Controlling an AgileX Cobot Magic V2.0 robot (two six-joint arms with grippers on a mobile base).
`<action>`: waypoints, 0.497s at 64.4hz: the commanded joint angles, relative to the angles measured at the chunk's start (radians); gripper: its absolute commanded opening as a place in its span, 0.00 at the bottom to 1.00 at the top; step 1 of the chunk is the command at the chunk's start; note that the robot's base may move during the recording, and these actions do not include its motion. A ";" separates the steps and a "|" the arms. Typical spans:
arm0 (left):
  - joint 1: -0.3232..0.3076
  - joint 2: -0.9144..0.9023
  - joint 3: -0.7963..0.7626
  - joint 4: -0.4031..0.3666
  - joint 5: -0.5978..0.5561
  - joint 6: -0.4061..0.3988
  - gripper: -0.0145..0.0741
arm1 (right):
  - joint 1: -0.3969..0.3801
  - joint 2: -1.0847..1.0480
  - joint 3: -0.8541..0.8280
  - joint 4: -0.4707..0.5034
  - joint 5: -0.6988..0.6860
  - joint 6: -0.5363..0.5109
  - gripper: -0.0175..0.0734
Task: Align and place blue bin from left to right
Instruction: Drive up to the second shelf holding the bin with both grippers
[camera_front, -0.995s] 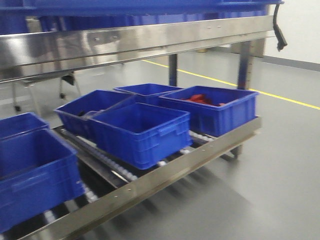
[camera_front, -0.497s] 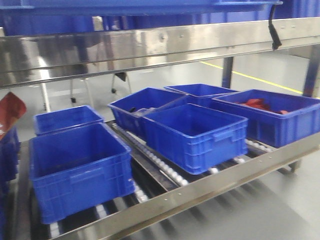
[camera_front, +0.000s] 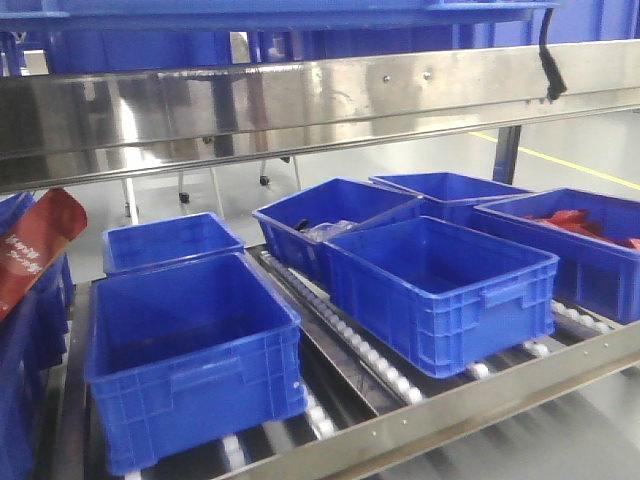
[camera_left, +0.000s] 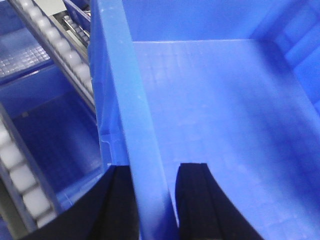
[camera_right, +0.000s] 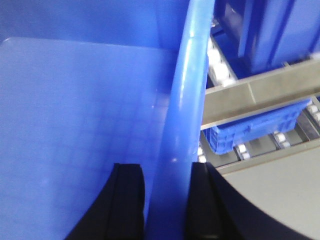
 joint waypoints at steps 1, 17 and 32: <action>-0.016 -0.024 -0.019 -0.105 -0.066 0.017 0.04 | 0.017 -0.025 -0.020 0.077 -0.113 -0.023 0.02; -0.016 -0.024 -0.019 -0.105 -0.066 0.017 0.04 | 0.017 -0.025 -0.020 0.077 -0.113 -0.023 0.02; -0.016 -0.024 -0.019 -0.105 -0.066 0.017 0.04 | 0.017 -0.025 -0.020 0.077 -0.113 -0.023 0.02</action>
